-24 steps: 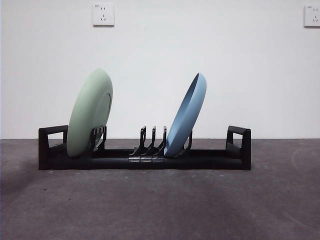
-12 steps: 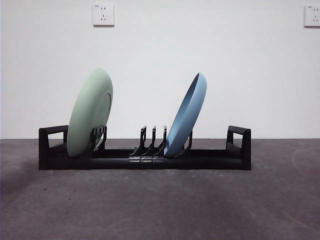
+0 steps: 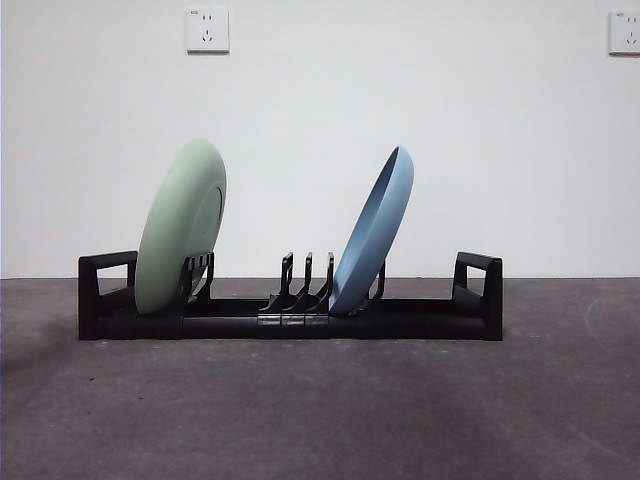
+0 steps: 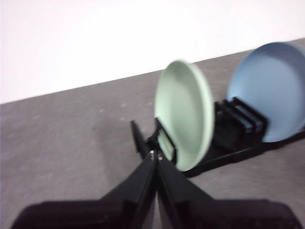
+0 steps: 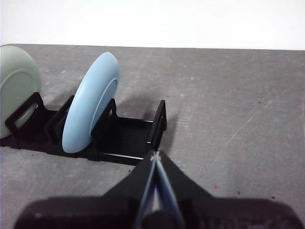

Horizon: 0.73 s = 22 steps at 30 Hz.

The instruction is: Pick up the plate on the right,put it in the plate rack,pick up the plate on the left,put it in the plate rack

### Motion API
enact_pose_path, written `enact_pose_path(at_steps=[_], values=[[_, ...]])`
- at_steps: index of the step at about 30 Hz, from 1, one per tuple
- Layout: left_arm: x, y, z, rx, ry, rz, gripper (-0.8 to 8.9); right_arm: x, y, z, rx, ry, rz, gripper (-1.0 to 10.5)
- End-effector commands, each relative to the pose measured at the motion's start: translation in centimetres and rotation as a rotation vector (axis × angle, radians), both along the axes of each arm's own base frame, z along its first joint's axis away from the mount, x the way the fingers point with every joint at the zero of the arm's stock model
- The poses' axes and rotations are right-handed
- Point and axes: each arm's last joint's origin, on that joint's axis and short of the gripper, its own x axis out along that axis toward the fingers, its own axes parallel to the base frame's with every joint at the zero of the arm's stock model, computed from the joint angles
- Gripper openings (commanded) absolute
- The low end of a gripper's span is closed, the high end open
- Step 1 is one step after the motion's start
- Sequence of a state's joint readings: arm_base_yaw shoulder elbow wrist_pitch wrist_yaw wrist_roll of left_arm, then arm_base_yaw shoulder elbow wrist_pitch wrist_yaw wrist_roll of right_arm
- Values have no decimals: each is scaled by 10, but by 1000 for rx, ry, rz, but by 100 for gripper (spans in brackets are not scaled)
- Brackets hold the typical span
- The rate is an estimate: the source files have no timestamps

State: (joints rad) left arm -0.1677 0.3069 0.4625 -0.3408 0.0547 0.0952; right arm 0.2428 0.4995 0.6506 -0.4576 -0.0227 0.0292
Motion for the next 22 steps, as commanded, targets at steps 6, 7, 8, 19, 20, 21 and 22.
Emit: enact_pose_path(at_steps=[6, 7, 8, 19, 20, 21, 22], values=[[6, 10, -71, 2, -36, 87, -4, 0, 0, -1, -4, 0, 0, 2], [6, 11, -77, 3, -31, 92, -3, 0, 0, -1, -4, 0, 0, 2], [5, 11, -83, 2, -27, 96, -3, 0, 0, -1, -4, 0, 0, 2], [0, 12, -113, 3, -3, 109, -3, 0, 0, -1, -4, 0, 0, 3], [0, 12, -114, 1, 7, 110, -4, 0, 0, -1, -4, 0, 0, 2], [0, 12, -115, 1, 12, 110, -3, 0, 0, -1, -4, 1, 0, 2], [0, 12, -115, -1, 10, 107, -3, 0, 0, -1, -4, 2, 0, 2]])
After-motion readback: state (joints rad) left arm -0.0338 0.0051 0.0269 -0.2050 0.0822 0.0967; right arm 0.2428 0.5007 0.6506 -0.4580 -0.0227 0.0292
